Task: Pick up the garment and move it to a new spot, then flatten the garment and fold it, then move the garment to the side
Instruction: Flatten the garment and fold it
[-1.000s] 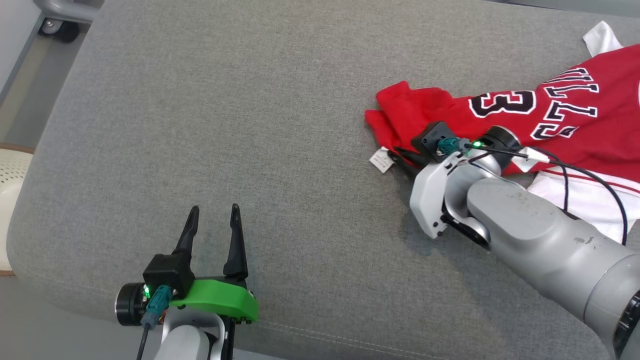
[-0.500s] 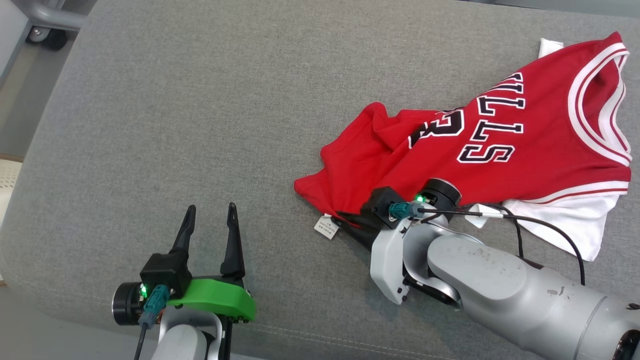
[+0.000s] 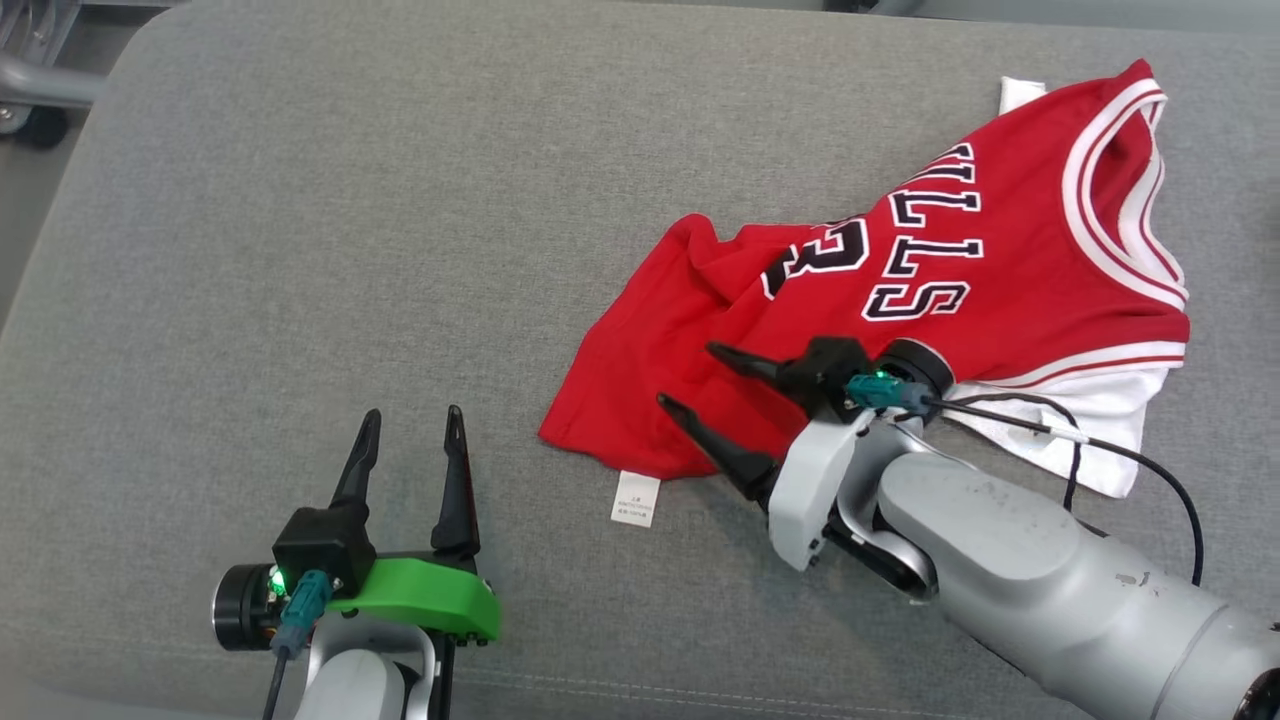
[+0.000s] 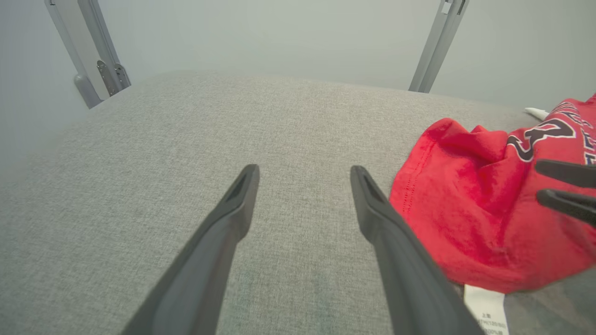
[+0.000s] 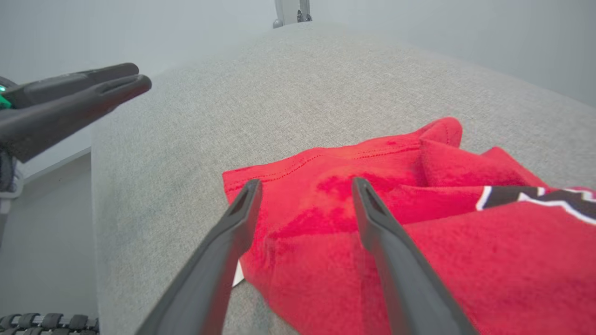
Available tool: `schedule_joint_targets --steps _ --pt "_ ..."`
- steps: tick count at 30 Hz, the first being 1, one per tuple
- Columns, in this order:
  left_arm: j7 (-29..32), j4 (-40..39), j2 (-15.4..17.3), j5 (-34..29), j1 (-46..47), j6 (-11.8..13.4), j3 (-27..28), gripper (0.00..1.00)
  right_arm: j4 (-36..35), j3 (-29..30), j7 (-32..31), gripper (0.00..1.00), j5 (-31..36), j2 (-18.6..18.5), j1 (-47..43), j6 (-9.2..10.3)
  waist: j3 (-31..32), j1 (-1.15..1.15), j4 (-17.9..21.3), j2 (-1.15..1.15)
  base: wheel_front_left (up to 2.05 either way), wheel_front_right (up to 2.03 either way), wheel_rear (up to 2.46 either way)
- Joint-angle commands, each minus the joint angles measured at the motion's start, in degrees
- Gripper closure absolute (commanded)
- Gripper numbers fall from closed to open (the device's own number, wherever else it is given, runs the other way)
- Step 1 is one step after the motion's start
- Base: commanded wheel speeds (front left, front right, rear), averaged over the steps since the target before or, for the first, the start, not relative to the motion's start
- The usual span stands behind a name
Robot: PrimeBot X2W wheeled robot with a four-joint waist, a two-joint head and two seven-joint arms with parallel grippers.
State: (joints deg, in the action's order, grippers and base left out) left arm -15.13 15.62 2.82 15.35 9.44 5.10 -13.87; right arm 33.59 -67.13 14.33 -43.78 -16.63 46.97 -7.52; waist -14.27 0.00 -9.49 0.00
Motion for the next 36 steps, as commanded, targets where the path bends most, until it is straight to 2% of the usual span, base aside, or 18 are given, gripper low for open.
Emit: schedule_joint_targets --steps 1,3,4,10,15,20,26,36 --pt "-0.01 0.02 0.16 -0.47 -0.30 -0.26 0.39 0.00 0.10 3.05 0.63 0.00 0.57 0.01 -1.57 0.08 1.12 0.00 1.83 0.00 0.00 0.00 0.00" --pt "-0.01 0.00 0.16 -0.89 -0.44 -0.51 0.58 0.00 -0.62 8.25 0.91 0.00 1.57 -0.19 -3.03 0.08 1.57 0.00 2.77 0.00 0.00 0.00 0.00" --pt "-0.01 0.00 0.16 -0.89 -0.44 -0.51 0.58 0.00 -0.62 8.25 0.91 0.00 1.57 -0.19 -3.03 0.08 1.57 0.00 2.77 0.00 0.00 0.00 0.00" --pt "-0.01 -0.05 0.16 -2.24 -0.74 -1.06 1.43 0.00 -6.56 28.44 0.82 0.00 10.35 -0.33 -11.84 0.07 3.18 0.00 5.43 0.00 0.00 0.00 0.00" --pt "-0.01 -0.01 0.18 -3.40 -1.56 -1.49 2.45 0.00 -12.59 44.18 0.84 0.00 18.98 2.10 -21.40 0.07 4.99 0.00 7.28 0.00 0.00 0.00 0.00" --pt "-0.01 0.06 0.18 -3.84 -2.72 -1.77 3.24 0.00 -18.14 55.14 0.85 0.00 25.16 5.69 -29.35 0.07 6.83 0.00 8.38 0.00 0.00 0.00 0.00" --pt "-0.01 -0.63 0.17 -4.27 -4.87 -2.48 3.80 0.00 -23.90 61.87 0.85 0.00 28.67 9.67 -36.61 0.07 8.73 0.00 8.94 0.00 0.00 0.00 0.00" --pt "-0.01 -0.92 0.17 -4.40 -7.39 -2.61 4.33 0.00 -26.68 63.26 0.84 0.00 30.31 13.09 -43.74 0.07 11.36 0.00 9.07 0.00 0.00 0.00 0.00"
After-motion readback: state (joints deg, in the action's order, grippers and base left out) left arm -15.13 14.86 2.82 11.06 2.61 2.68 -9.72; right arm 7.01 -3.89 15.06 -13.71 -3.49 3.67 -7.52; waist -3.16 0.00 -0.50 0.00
